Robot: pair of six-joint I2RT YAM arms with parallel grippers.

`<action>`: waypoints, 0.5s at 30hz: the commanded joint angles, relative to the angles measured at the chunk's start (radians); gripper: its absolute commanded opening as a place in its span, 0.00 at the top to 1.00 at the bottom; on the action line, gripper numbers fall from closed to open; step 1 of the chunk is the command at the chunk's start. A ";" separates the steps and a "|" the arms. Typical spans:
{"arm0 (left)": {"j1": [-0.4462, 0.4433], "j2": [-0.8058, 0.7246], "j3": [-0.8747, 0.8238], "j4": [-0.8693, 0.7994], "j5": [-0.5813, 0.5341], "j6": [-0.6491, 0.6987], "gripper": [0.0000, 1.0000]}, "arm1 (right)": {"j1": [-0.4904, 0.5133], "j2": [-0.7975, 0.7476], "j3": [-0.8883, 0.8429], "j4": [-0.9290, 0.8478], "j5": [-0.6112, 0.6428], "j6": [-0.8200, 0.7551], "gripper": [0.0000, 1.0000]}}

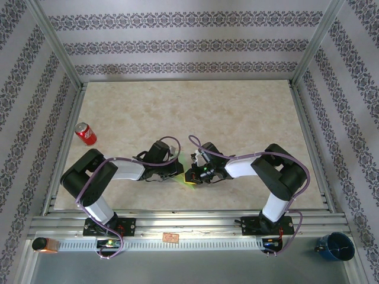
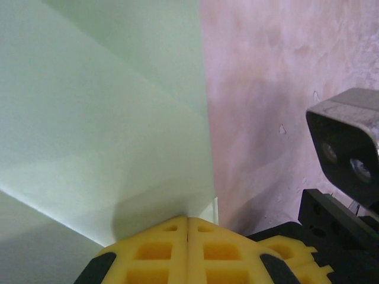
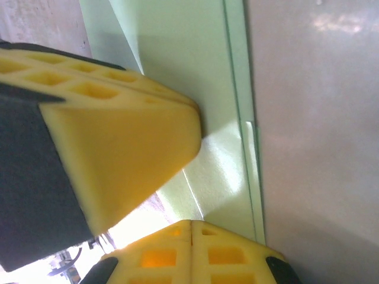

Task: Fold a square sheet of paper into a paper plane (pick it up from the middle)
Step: Fourth fold the wing at the center of the table.

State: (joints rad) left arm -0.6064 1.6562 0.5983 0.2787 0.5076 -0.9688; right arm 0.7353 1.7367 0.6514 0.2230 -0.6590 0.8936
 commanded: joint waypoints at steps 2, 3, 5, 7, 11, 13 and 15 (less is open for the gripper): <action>0.068 0.010 -0.019 0.019 -0.043 0.054 0.95 | 0.000 0.053 -0.036 -0.093 0.059 -0.010 1.00; 0.081 0.011 -0.020 0.026 -0.034 0.060 0.95 | 0.000 0.053 -0.038 -0.093 0.059 -0.010 1.00; 0.103 0.015 -0.020 0.040 -0.019 0.071 0.95 | -0.001 0.052 -0.039 -0.092 0.058 -0.011 1.00; 0.123 0.020 -0.019 0.051 -0.005 0.083 0.94 | 0.000 0.049 -0.041 -0.094 0.059 -0.014 1.00; 0.162 0.036 -0.014 0.063 0.016 0.100 0.93 | -0.001 0.049 -0.041 -0.094 0.057 -0.014 1.00; 0.184 0.045 -0.012 0.071 0.024 0.115 0.92 | -0.001 0.048 -0.041 -0.096 0.056 -0.015 1.00; 0.210 0.053 -0.012 0.076 0.033 0.140 0.91 | -0.001 0.046 -0.042 -0.096 0.056 -0.014 1.00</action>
State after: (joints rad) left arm -0.4469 1.6810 0.5922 0.3294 0.5755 -0.8951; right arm 0.7353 1.7382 0.6514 0.2291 -0.6598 0.8909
